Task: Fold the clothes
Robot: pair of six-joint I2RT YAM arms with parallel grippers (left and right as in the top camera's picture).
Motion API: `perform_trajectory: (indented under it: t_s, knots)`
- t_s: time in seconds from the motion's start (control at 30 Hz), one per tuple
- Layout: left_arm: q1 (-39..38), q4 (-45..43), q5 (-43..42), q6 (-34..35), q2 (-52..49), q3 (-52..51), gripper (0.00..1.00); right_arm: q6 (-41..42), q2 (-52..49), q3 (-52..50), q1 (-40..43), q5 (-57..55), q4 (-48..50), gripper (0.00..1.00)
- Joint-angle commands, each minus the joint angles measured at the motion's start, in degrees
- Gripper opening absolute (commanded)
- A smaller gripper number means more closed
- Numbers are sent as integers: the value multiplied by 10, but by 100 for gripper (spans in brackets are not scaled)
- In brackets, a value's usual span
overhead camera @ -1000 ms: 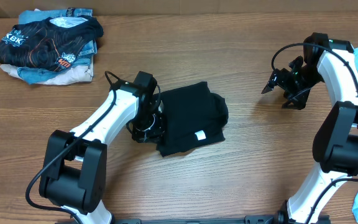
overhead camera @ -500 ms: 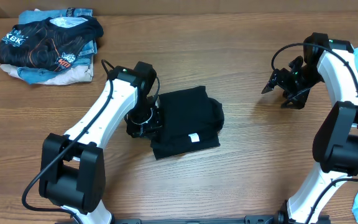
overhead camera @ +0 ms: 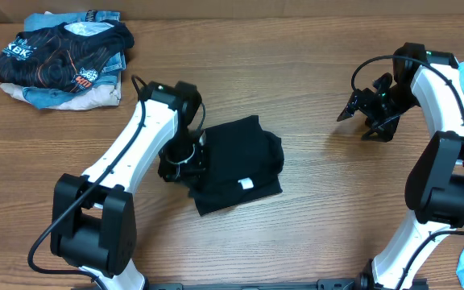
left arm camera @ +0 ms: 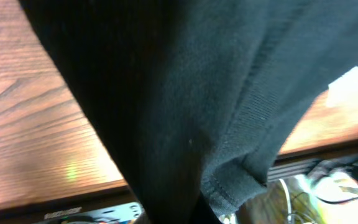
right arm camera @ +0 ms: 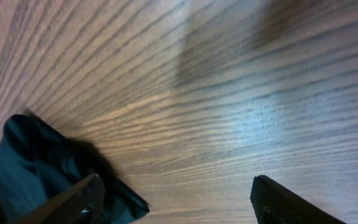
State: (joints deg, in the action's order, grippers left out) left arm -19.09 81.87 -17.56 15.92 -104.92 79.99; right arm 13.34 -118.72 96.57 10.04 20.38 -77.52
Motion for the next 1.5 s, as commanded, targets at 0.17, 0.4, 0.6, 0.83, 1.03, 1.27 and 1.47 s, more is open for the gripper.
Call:
perform_trajectory:
  t_s: [0.17, 0.4, 0.6, 0.83, 1.03, 1.27, 1.47]
  knots:
    - [0, -12, 101, 39, 0, -82, 8, -19, 9, 12, -2, 55, -10, 79]
    - [0, 5, 166, 56, 0, -86, 97, -47, 14, 12, -10, 99, -35, 79]
    - [0, 0, 162, 75, 1, -62, 96, -85, 56, 12, -30, 145, -57, 74]
    - [-1, -36, 116, 57, 0, -31, 96, -130, 103, 12, -97, 142, -116, 74]
    - [-1, -78, 86, 59, -1, -31, 95, -122, 103, -12, -205, 142, -120, 67]
    - [0, -123, 87, 75, -1, -33, 96, 8, 103, -56, -286, 51, -45, 68]
    - [0, -152, 87, 89, -14, -38, 97, 94, 103, -115, -303, -43, -4, 72]
